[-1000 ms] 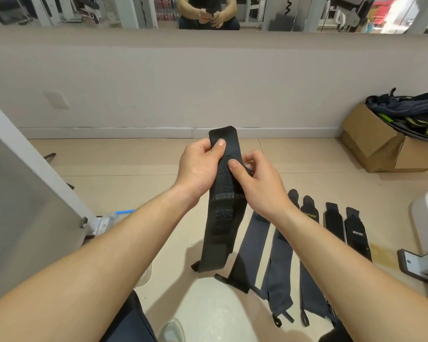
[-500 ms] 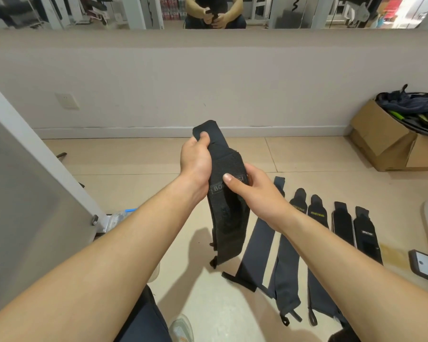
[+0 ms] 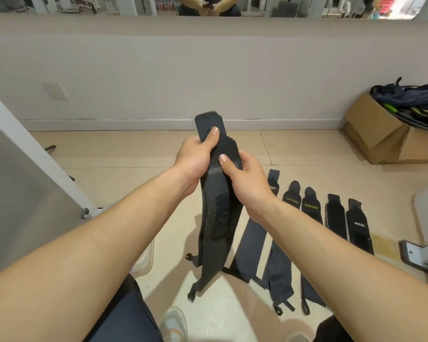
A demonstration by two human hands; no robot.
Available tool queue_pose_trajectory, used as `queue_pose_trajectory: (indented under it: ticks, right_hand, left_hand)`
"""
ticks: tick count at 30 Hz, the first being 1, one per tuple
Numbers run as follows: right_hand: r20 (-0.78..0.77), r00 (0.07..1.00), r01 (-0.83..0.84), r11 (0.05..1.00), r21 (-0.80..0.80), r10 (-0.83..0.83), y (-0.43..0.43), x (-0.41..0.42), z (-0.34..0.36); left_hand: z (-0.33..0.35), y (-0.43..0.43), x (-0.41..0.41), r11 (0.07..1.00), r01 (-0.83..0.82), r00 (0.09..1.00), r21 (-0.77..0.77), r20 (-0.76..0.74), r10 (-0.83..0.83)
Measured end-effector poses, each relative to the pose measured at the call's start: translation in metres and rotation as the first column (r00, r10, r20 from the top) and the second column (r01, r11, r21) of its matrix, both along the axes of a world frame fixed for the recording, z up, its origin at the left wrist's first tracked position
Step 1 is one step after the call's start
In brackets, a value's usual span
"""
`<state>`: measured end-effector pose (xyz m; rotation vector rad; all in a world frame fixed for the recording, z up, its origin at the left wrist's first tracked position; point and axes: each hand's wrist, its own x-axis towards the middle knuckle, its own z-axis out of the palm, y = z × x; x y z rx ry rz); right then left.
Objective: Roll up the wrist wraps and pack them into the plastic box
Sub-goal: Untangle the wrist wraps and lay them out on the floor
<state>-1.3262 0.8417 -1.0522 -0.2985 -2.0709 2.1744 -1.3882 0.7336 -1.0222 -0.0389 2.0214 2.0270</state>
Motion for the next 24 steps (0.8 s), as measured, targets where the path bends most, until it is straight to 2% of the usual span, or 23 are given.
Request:
queue_pose_trajectory:
  ticks: [4,7,11,14,17,20,24]
  right_hand:
    - [0.051,0.992,-0.112,0.991,-0.07,0.116,0.003,-0.004,0.003]
    - [0.068,0.968,-0.244,0.97,0.001,0.243,0.007,-0.004,0.002]
    - [0.031,0.992,-0.126,0.977,0.17,0.123,0.007,-0.007,-0.004]
    - [0.027,0.996,-0.085,0.971,0.225,0.081,0.005,-0.009,-0.006]
    - [0.001,0.995,-0.098,0.982,0.163,0.099,0.004,-0.007,-0.006]
    - [0.014,0.986,-0.169,0.981,0.095,0.169,0.01,-0.003,-0.003]
    - [0.149,0.934,-0.336,0.94,0.059,0.325,0.026,0.004,-0.004]
  left_hand:
    - [0.007,0.003,-0.008,0.995,-0.105,0.994,-0.003,-0.029,0.104]
    - [0.008,0.002,-0.01,0.985,-0.159,0.986,0.063,-0.033,0.161]
    - [0.003,0.003,-0.006,0.971,-0.139,0.989,0.194,0.082,0.125]
    - [-0.001,0.005,-0.011,0.976,-0.16,0.984,0.148,0.104,0.146]
    - [0.002,0.007,-0.015,0.978,-0.187,0.982,0.091,0.036,0.184]
    - [0.007,0.005,-0.017,0.969,-0.191,0.981,0.156,0.058,0.184]
    - [0.014,0.004,-0.017,0.957,-0.164,0.986,0.24,0.057,0.155]
